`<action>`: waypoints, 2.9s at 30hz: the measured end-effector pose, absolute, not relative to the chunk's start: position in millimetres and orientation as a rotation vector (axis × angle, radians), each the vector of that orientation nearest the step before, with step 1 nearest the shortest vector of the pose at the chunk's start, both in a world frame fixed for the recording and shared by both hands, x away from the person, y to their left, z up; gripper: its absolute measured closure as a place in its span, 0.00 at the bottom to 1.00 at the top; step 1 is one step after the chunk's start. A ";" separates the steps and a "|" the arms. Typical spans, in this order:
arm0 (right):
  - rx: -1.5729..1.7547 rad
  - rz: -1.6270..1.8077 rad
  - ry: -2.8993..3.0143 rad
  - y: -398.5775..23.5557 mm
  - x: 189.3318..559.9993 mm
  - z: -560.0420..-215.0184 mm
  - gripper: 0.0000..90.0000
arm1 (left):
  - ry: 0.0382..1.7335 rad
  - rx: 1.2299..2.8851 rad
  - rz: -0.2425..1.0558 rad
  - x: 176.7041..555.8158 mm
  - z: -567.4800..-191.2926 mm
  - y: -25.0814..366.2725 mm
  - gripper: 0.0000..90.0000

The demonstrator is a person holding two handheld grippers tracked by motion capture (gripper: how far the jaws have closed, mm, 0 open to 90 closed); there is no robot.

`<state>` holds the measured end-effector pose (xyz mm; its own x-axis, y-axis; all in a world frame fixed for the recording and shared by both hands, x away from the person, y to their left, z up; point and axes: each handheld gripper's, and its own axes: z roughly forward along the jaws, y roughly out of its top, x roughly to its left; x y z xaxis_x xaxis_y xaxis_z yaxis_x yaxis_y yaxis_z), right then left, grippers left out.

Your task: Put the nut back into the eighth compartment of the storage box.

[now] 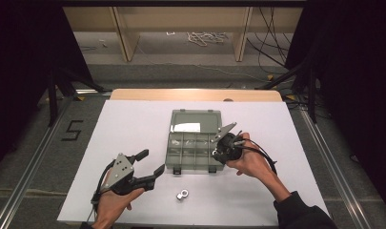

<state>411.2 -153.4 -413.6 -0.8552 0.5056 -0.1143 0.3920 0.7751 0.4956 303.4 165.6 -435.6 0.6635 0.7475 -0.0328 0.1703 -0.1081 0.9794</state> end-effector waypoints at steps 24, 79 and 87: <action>0.725 0.672 2.730 -152.3 417.2 -425.7 0.64 | 0.760 1.652 0.578 304.2 -436.3 165.3 0.28; 0.194 0.828 2.922 -67.8 328.8 -437.4 0.48 | 0.787 1.641 0.612 307.1 -435.3 172.2 0.28; 0.179 0.817 2.944 -59.3 325.4 -446.3 0.52 | 0.785 1.640 0.614 307.0 -435.3 172.0 0.28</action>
